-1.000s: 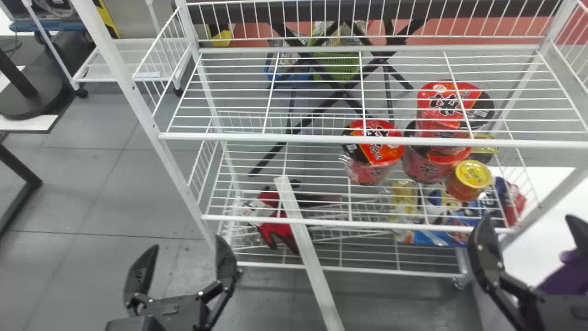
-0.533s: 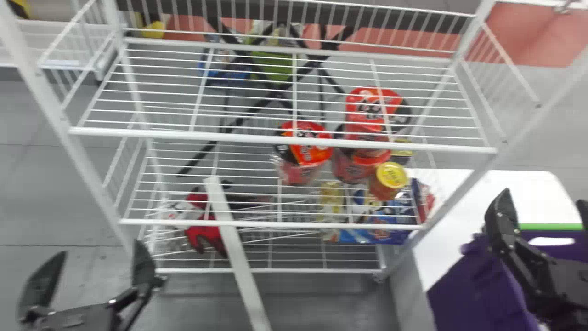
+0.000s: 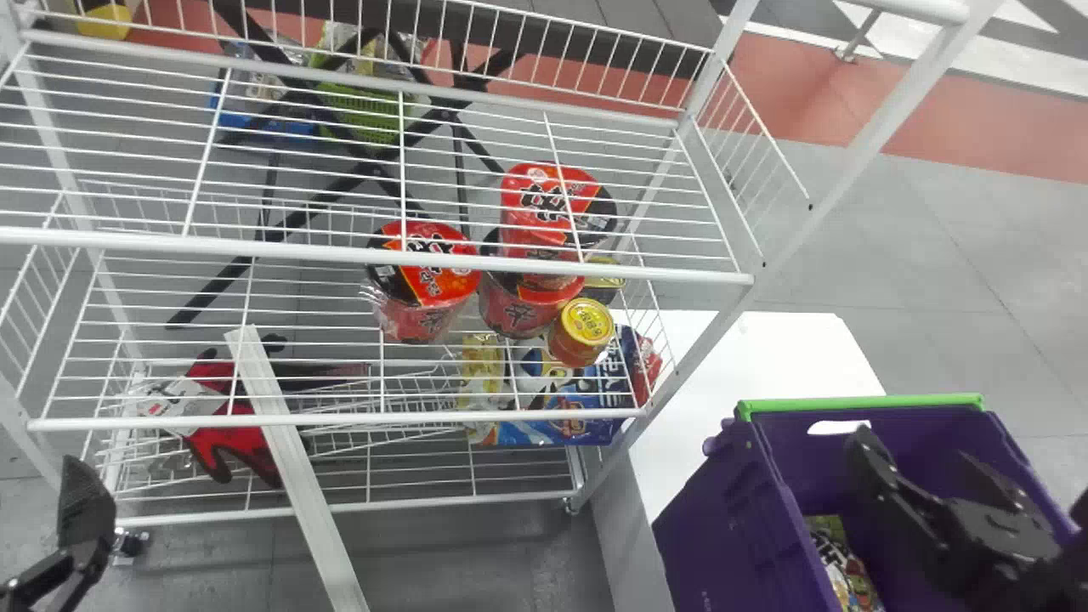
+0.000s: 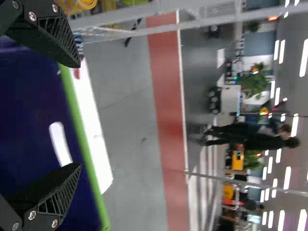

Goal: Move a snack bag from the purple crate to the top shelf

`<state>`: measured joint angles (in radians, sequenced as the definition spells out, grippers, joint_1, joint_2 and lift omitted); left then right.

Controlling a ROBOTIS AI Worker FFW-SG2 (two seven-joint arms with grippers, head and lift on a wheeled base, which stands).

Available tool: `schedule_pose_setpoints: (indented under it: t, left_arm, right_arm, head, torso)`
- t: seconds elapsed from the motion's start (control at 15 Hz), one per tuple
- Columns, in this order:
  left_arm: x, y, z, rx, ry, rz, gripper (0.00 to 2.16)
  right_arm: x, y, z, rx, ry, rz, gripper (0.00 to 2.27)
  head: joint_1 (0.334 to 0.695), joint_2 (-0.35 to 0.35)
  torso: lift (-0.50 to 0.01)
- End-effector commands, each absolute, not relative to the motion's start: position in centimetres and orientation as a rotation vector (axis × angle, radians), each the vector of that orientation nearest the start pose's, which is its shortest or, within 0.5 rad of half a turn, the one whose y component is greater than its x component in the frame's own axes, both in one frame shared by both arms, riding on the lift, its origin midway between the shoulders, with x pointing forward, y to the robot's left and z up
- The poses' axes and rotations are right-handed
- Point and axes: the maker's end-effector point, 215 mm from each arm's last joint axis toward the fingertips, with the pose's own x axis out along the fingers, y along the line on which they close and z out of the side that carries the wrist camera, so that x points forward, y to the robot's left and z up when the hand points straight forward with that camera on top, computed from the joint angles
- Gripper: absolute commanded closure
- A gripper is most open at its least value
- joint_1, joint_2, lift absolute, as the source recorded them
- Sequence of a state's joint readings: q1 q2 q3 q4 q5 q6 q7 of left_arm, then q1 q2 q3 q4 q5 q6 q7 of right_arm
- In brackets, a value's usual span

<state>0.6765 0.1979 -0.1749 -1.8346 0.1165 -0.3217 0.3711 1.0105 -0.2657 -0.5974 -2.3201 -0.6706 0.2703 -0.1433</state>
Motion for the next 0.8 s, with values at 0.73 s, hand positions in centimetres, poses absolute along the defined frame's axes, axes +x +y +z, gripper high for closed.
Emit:
schedule_pose_setpoints:
  t: [0.73]
  left_arm:
    - [35.8, 23.2, -45.3, -0.024, 0.168, 0.139, 0.00]
  right_arm:
    - [21.5, -56.1, -52.8, 0.627, 0.912, -0.428, 0.10]
  head:
    - [0.695, -0.350]
  torso:
    - [-0.452]
